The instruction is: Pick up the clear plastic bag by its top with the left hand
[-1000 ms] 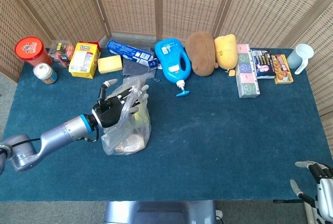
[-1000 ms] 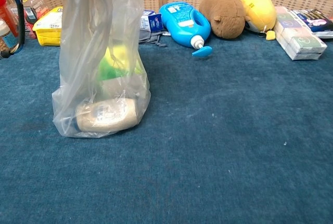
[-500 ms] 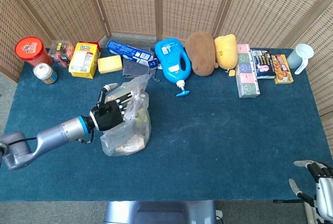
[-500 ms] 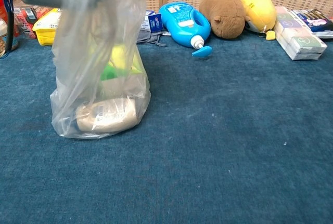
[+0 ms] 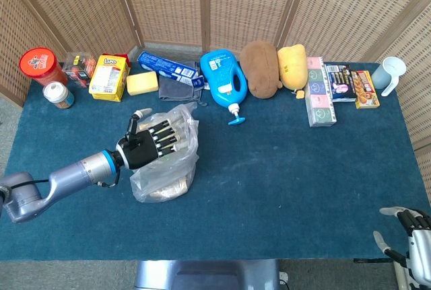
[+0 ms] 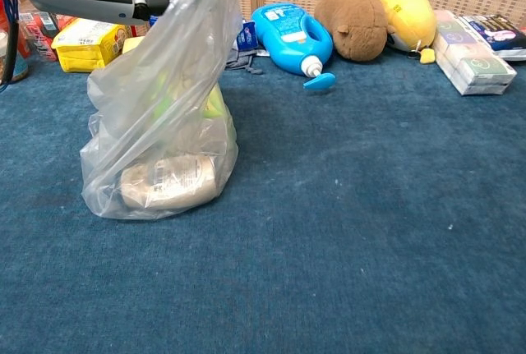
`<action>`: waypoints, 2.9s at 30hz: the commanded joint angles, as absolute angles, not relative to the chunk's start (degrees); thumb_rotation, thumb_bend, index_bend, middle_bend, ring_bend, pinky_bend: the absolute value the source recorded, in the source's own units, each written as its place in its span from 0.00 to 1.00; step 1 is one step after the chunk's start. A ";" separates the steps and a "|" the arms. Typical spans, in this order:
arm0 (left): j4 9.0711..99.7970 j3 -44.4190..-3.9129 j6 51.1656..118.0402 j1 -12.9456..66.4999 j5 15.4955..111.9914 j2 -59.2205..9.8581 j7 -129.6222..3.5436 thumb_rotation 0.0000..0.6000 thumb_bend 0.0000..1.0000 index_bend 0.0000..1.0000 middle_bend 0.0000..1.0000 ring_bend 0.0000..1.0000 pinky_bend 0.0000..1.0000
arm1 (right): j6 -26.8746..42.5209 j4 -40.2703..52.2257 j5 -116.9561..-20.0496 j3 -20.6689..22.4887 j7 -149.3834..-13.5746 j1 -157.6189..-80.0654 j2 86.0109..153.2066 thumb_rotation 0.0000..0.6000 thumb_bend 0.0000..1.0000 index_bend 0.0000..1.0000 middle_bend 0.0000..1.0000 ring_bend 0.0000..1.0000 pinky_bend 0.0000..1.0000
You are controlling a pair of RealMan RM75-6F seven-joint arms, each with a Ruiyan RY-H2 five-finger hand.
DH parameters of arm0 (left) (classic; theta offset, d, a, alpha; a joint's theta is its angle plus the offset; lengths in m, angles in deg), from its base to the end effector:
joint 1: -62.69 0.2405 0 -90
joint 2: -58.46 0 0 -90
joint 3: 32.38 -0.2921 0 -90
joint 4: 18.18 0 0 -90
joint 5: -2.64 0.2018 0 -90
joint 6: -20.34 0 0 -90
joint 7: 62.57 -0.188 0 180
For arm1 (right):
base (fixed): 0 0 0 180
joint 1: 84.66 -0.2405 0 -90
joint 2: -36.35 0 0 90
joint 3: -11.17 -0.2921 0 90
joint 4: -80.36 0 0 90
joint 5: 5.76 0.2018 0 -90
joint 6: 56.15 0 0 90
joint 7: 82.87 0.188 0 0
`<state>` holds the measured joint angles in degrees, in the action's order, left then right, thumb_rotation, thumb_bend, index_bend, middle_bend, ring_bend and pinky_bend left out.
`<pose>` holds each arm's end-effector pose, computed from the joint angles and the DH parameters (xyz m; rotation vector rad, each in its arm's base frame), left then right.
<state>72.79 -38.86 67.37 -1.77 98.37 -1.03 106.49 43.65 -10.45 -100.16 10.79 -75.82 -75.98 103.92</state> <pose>-0.0873 0.4118 0.0835 0.0374 2.5211 0.8428 -0.3433 -0.1356 0.1900 1.1997 -0.9385 1.0568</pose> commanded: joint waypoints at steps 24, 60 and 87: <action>72.88 -36.24 64.85 -3.29 95.69 -4.37 106.39 0.00 0.41 0.00 0.02 0.00 0.22 | 44.47 -10.95 -100.53 10.91 -75.57 -75.58 103.44 1.00 0.29 0.38 0.41 0.35 0.23; 74.09 -32.82 66.64 1.98 98.49 -5.65 106.62 0.00 0.42 0.42 0.53 0.48 0.62 | 46.23 -10.16 -101.76 11.36 -73.66 -74.70 103.19 1.00 0.29 0.38 0.41 0.35 0.23; 74.59 -39.26 72.10 7.94 97.80 -0.35 105.34 0.00 0.42 0.35 0.44 0.35 0.45 | 44.89 -11.54 -102.80 11.54 -75.45 -75.82 103.11 1.00 0.29 0.38 0.41 0.35 0.23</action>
<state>74.55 -39.88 71.40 8.06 97.71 0.12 105.42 44.91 -11.55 -102.80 11.53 -75.44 -75.82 103.10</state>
